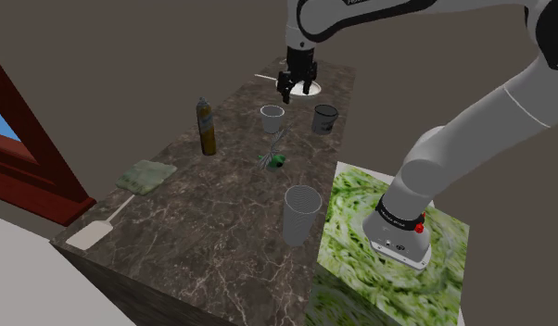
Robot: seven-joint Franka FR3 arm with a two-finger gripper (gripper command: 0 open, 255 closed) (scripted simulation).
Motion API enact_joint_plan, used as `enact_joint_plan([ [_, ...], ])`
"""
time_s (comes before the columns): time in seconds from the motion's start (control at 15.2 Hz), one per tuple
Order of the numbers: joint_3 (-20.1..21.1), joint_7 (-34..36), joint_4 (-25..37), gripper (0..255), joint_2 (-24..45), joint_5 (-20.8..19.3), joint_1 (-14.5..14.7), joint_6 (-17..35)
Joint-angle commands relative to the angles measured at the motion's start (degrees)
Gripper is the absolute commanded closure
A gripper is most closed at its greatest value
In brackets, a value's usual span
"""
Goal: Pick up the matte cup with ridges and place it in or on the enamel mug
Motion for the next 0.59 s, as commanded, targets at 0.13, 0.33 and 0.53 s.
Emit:
enact_joint_plan([
  [0.13, 1.0, 3.3, 4.6, 0, 9.5, -1.7, -0.9, 3.9],
  [0.33, 1.4, 5.7, 8.9, 0, 16.7, -3.3, -1.3, 5.8],
  [0.53, 1.6, 8.0, 13.9, 0, 23.8, -5.0, -1.6, 7.0],
])
